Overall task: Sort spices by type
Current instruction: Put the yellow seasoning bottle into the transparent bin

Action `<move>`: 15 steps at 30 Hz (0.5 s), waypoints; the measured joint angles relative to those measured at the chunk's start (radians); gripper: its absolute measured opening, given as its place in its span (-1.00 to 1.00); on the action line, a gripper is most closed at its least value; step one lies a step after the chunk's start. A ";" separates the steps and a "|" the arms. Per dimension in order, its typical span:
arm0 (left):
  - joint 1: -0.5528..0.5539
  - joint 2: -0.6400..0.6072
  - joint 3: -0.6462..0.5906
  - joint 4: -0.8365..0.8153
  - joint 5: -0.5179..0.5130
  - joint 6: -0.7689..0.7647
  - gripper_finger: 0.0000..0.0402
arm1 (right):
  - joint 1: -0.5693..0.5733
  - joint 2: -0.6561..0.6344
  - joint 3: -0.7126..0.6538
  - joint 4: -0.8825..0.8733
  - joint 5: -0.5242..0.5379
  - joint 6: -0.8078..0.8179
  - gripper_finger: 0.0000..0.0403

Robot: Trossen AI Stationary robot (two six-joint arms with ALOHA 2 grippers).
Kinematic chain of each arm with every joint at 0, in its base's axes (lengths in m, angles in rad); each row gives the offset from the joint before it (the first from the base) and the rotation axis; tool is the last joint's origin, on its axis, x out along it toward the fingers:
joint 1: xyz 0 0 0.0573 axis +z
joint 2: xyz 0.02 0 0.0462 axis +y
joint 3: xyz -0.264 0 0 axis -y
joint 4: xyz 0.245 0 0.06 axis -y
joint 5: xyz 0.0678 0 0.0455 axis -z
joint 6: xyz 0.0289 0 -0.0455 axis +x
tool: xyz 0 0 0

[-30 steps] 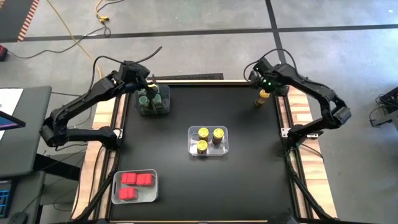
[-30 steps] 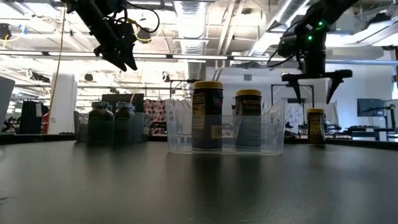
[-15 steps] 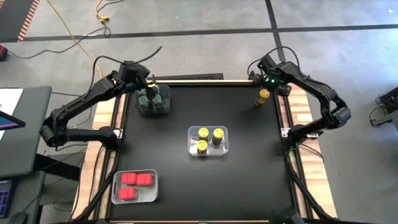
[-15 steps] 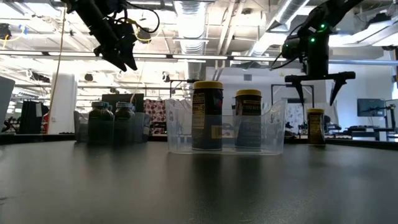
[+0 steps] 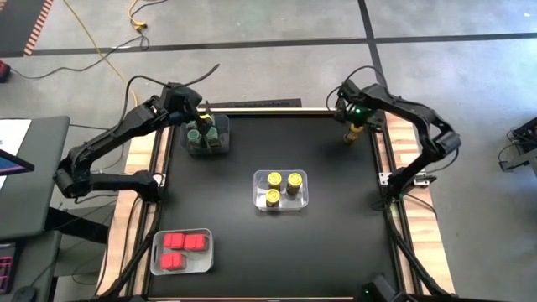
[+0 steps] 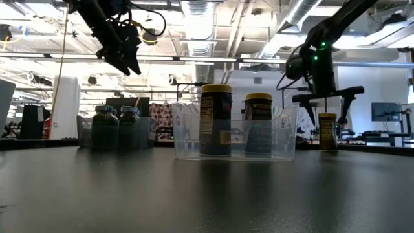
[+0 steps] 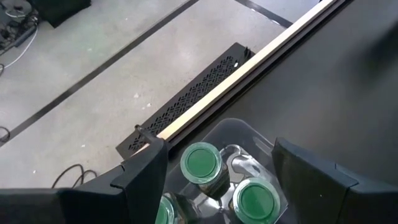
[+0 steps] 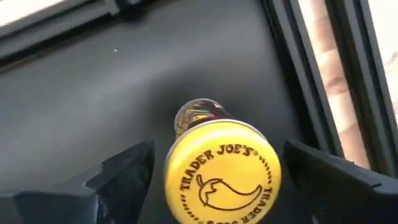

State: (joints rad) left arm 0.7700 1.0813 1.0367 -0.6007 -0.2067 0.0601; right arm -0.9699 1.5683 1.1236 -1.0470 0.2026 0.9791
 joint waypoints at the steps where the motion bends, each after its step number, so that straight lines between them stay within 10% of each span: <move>1: 0.000 0.000 0.000 -0.002 0.000 0.000 0.38 | 0.000 0.005 0.000 0.002 -0.001 0.000 0.86; 15: 0.000 0.000 0.000 -0.015 0.000 0.011 0.38 | -0.021 0.009 0.000 0.000 -0.001 0.025 0.46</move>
State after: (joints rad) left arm 0.7700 1.0813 1.0367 -0.6155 -0.2067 0.0708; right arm -0.9913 1.5768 1.1240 -1.0472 0.2016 1.0042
